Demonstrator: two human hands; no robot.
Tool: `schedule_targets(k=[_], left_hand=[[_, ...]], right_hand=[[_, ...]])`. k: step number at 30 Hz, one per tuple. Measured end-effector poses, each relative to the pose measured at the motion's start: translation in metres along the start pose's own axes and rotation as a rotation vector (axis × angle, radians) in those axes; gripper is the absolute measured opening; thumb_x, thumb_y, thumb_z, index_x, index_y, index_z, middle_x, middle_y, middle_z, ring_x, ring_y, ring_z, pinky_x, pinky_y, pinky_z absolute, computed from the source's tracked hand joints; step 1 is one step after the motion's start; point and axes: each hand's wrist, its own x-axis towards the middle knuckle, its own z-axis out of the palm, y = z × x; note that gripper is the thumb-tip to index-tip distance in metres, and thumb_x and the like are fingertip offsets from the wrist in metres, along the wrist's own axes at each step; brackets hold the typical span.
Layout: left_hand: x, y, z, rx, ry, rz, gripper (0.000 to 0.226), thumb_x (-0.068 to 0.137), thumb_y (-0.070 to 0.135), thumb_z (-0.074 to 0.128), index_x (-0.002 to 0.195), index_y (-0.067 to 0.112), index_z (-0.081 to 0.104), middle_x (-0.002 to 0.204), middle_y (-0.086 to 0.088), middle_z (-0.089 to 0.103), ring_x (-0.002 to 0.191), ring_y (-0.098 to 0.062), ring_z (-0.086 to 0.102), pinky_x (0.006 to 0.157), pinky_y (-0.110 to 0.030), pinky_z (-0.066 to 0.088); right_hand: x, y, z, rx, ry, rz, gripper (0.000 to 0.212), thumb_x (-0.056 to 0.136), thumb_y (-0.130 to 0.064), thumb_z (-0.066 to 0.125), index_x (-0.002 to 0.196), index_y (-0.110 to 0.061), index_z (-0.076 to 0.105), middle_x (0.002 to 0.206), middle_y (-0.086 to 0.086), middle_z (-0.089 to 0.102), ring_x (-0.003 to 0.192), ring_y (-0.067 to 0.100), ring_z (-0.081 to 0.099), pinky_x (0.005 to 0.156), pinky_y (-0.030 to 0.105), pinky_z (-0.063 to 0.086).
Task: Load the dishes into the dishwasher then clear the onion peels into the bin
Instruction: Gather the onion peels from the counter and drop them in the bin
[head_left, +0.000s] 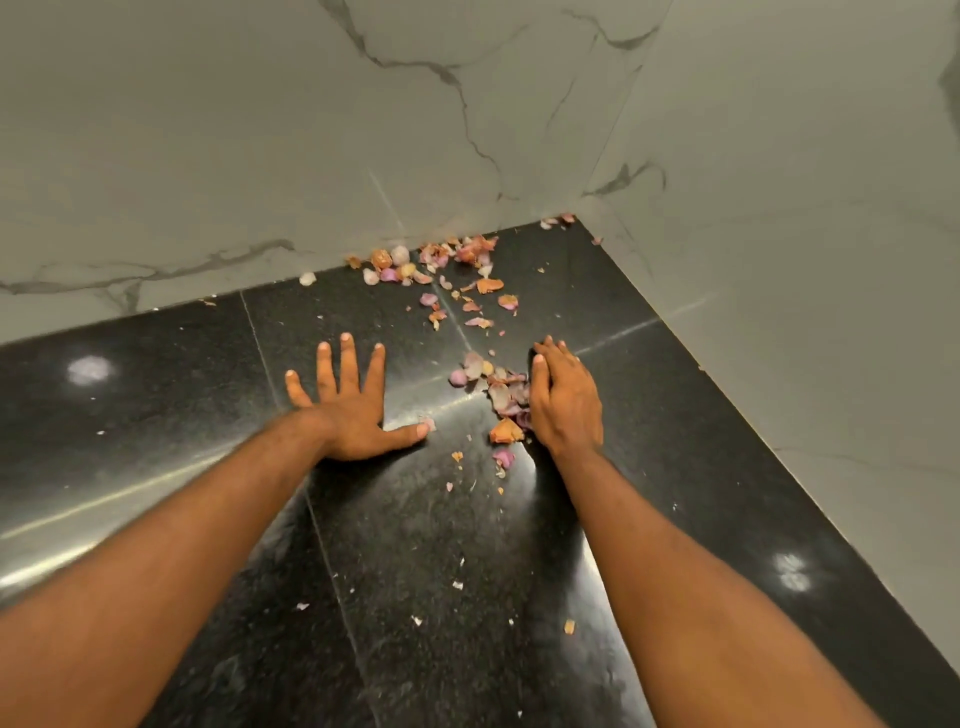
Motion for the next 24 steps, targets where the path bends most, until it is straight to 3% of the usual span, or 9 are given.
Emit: schedule_targets(k=[2, 4, 7, 9, 12, 15, 19, 22, 24], left_hand=[[0.000, 0.006, 0.013, -0.027, 0.120, -0.019, 0.120, 0.076, 0.098, 0.027, 0.160, 0.031, -0.026, 0.162, -0.009, -0.044, 0.152, -0.039, -0.034, 0.117, -0.074, -0.012], [0.002, 0.009, 0.012, -0.055, 0.313, -0.048, 0.104, 0.085, 0.091, 0.031, 0.165, 0.030, 0.007, 0.172, -0.012, -0.009, 0.158, -0.041, -0.005, 0.118, -0.073, 0.006], [0.018, 0.012, -0.011, -0.181, 0.617, -0.080, 0.082, 0.093, 0.080, 0.040, 0.148, 0.019, 0.045, 0.152, -0.017, 0.036, 0.140, -0.038, 0.034, 0.114, -0.058, 0.032], [0.042, 0.010, -0.031, -0.252, 0.677, -0.159, 0.090, 0.095, 0.075, 0.045, 0.155, 0.010, 0.033, 0.162, -0.024, 0.023, 0.148, -0.043, 0.024, 0.119, -0.059, 0.026], [0.084, 0.009, -0.056, -0.377, 0.648, -0.351, 0.115, 0.093, 0.075, 0.049, 0.163, 0.003, -0.006, 0.167, -0.029, -0.019, 0.156, -0.047, -0.011, 0.124, -0.063, 0.005], [0.113, 0.020, -0.063, -0.411, 0.624, -0.439, 0.122, 0.091, 0.080, 0.044, 0.160, -0.002, -0.013, 0.164, -0.036, -0.021, 0.155, -0.048, -0.016, 0.123, -0.065, -0.006], [0.125, 0.042, -0.044, -0.239, 0.689, -0.203, 0.095, 0.098, 0.076, 0.031, 0.164, 0.010, 0.011, 0.169, -0.030, 0.001, 0.158, -0.044, -0.002, 0.125, -0.056, -0.005], [0.119, 0.050, -0.040, -0.325, 0.836, 0.135, 0.063, 0.102, 0.066, 0.038, 0.144, 0.021, 0.050, 0.146, -0.007, 0.053, 0.141, -0.027, 0.043, 0.121, -0.052, 0.035], [0.114, 0.048, -0.047, -0.433, 0.908, 0.233, 0.046, 0.105, 0.057, 0.043, 0.132, 0.022, 0.057, 0.121, 0.003, 0.058, 0.117, -0.015, 0.051, 0.100, -0.042, 0.051]], right_hand=[[-0.003, 0.005, -0.001, -0.017, -0.008, 0.000, 0.052, 0.109, -0.046, 0.030, 0.148, -0.025, 0.056, 0.159, -0.003, 0.049, 0.149, 0.015, 0.039, 0.124, 0.046, 0.033], [-0.001, 0.006, -0.001, -0.019, -0.004, 0.004, 0.053, 0.108, -0.048, 0.029, 0.148, -0.026, 0.056, 0.159, -0.004, 0.049, 0.149, 0.015, 0.039, 0.123, 0.047, 0.034], [-0.001, 0.005, 0.001, -0.006, 0.009, 0.002, 0.049, 0.109, -0.046, 0.032, 0.147, -0.027, 0.057, 0.158, -0.005, 0.049, 0.149, 0.015, 0.040, 0.123, 0.048, 0.034], [-0.001, 0.003, 0.001, -0.003, 0.020, 0.004, 0.045, 0.110, -0.042, 0.036, 0.146, -0.027, 0.058, 0.157, -0.005, 0.050, 0.148, 0.015, 0.041, 0.123, 0.048, 0.033], [0.000, 0.000, 0.000, 0.009, 0.027, 0.012, 0.042, 0.110, -0.040, 0.038, 0.145, -0.028, 0.059, 0.158, -0.007, 0.049, 0.148, 0.014, 0.040, 0.124, 0.045, 0.031], [0.003, -0.001, 0.003, 0.015, 0.033, 0.012, 0.041, 0.110, -0.040, 0.039, 0.144, -0.030, 0.059, 0.158, -0.010, 0.048, 0.149, 0.012, 0.039, 0.124, 0.047, 0.031], [0.005, 0.003, 0.006, 0.015, 0.039, 0.007, 0.042, 0.110, -0.042, 0.037, 0.143, -0.032, 0.060, 0.158, -0.013, 0.047, 0.149, 0.009, 0.038, 0.123, 0.048, 0.032], [0.008, 0.003, 0.004, 0.010, 0.040, 0.008, 0.042, 0.110, -0.042, 0.037, 0.144, -0.032, 0.059, 0.158, -0.014, 0.046, 0.149, 0.009, 0.038, 0.124, 0.048, 0.031], [0.009, 0.002, 0.004, 0.018, 0.050, 0.008, 0.041, 0.110, -0.041, 0.037, 0.142, -0.032, 0.061, 0.158, -0.014, 0.047, 0.149, 0.009, 0.038, 0.123, 0.049, 0.031]])
